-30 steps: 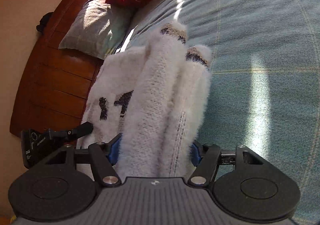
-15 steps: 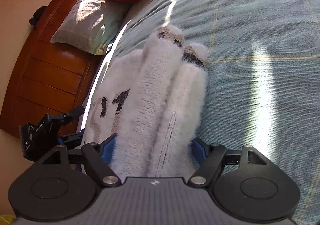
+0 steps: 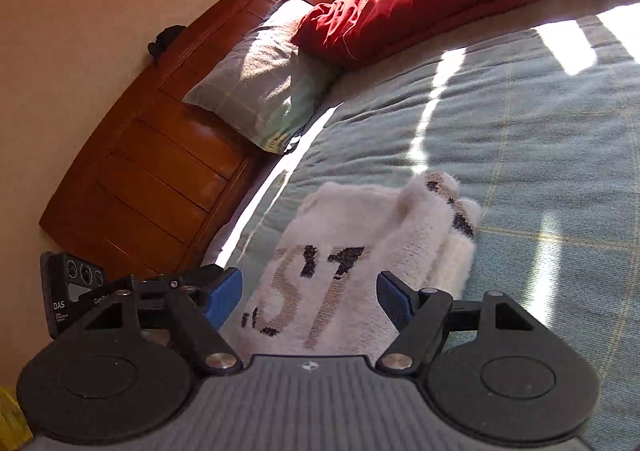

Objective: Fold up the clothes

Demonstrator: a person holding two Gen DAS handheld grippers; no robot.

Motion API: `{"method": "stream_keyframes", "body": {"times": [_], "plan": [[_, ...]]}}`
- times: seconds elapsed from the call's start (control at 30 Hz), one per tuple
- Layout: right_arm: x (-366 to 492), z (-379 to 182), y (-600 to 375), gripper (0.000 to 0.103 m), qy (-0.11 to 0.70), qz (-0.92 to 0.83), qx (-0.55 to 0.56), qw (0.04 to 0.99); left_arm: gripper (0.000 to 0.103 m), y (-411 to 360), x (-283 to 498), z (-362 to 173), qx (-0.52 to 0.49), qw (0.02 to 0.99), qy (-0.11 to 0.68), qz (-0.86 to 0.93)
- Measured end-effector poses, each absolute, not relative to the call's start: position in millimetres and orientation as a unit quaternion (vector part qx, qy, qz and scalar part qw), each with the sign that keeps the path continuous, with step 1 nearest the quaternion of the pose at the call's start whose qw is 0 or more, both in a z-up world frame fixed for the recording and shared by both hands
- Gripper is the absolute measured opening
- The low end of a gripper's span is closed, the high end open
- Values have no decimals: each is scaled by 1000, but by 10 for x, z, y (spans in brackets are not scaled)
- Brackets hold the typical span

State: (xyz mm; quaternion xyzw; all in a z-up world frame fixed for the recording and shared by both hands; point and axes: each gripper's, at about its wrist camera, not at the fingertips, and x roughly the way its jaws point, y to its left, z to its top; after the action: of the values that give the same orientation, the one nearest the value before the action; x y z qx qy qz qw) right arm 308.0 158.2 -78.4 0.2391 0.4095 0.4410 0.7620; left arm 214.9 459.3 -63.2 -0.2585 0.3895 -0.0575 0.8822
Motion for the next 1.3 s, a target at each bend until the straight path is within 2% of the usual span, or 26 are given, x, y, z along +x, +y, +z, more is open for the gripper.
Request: {"method": "stream_keyframes", "body": {"times": [0.1, 0.2, 0.33, 0.5, 0.63, 0.9, 1.13, 1.3], "plan": [[2978, -933, 1804, 77, 426, 456, 177, 761, 84, 4652, 2171, -860, -261, 876, 402, -49], [2870, -1128, 1898, 68, 423, 448, 111, 779, 84, 4700, 2224, -965, -270, 873, 401, -57], [2787, -1103, 1895, 68, 406, 456, 86, 787, 84, 4582, 2264, -913, -226, 884, 407, -47], [2784, -937, 1648, 74, 416, 463, 136, 771, 84, 4557, 1854, -722, -218, 901, 376, -2], [2722, -940, 1393, 75, 428, 454, 165, 763, 91, 4818, 1279, -837, -309, 887, 340, 45], [2670, -1099, 1062, 77, 457, 420, 197, 759, 92, 5225, 589, -1598, -506, 807, 297, 60], [2670, -1167, 1051, 77, 473, 406, 197, 757, 94, 5201, 646, -2023, -584, 768, 263, 8], [2663, -1184, 1115, 78, 478, 408, 187, 755, 94, 5019, 711, -2058, -580, 774, 253, -10]]}}
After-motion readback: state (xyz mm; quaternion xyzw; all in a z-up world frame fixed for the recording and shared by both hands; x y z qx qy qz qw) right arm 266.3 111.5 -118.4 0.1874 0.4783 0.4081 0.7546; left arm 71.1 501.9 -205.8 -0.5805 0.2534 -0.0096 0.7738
